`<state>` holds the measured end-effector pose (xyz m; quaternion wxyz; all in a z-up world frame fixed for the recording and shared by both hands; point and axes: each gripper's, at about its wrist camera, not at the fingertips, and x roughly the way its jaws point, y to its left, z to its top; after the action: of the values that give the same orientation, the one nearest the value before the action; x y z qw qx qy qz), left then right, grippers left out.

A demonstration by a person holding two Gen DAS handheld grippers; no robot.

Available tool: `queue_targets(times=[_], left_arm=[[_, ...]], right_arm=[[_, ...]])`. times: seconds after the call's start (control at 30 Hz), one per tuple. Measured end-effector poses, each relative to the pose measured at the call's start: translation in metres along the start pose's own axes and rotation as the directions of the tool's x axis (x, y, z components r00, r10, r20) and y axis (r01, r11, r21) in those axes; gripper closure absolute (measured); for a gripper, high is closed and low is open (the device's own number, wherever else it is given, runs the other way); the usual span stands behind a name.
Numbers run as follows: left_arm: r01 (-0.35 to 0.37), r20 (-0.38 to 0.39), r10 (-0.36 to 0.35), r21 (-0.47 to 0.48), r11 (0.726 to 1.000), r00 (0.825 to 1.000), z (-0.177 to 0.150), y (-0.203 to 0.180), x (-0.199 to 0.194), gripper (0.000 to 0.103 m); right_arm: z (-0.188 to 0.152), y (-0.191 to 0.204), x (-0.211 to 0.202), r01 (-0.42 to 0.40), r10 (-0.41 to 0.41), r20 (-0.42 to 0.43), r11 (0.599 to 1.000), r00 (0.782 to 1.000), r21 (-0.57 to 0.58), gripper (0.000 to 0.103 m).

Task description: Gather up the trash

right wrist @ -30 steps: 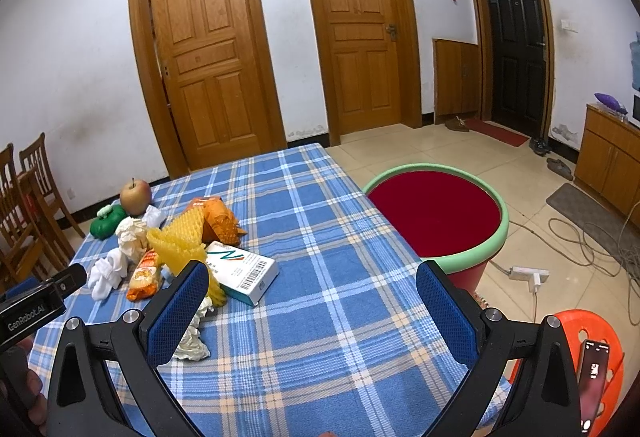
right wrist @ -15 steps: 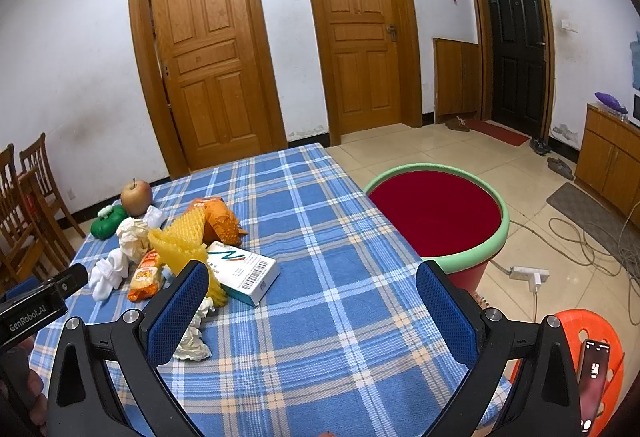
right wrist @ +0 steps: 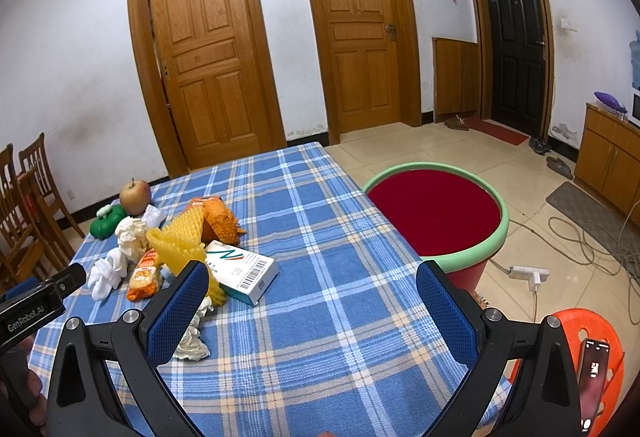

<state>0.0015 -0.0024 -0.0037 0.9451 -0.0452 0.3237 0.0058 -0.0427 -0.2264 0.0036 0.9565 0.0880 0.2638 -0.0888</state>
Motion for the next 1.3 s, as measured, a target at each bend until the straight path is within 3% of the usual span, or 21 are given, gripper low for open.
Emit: queue_targets(times=[0.37,0.77,1.1,1.3], left_arm=[[-0.004,-0.003,0.004,0.004,1.000,1.000,0.003,0.004,0.001,0.002],[-0.053,-0.025,0.053,-0.004,0.999,0.998,0.029,0.039,0.015,0.002],[-0.099,-0.108,0.099,0.010,0.995,0.989,0.041,0.069,0.054,0.002],[-0.033,-0.185,0.036,0.021,0.999,0.982,0.040,0.071,0.086,0.006]], right_arm=[[0.000,-0.003,0.002,0.014,-0.014,-0.011,1.000,1.000,0.011,0.000],[0.012,0.001,0.023,-0.077,0.076,-0.058,0.997,0.995,-0.007,0.000],[0.017,0.016,0.061,-0.198,0.200,-0.158,0.980,0.967,0.031,0.000],[0.021,0.037,0.071,-0.201,0.193,-0.195,0.979,0.962,-0.023,0.000]])
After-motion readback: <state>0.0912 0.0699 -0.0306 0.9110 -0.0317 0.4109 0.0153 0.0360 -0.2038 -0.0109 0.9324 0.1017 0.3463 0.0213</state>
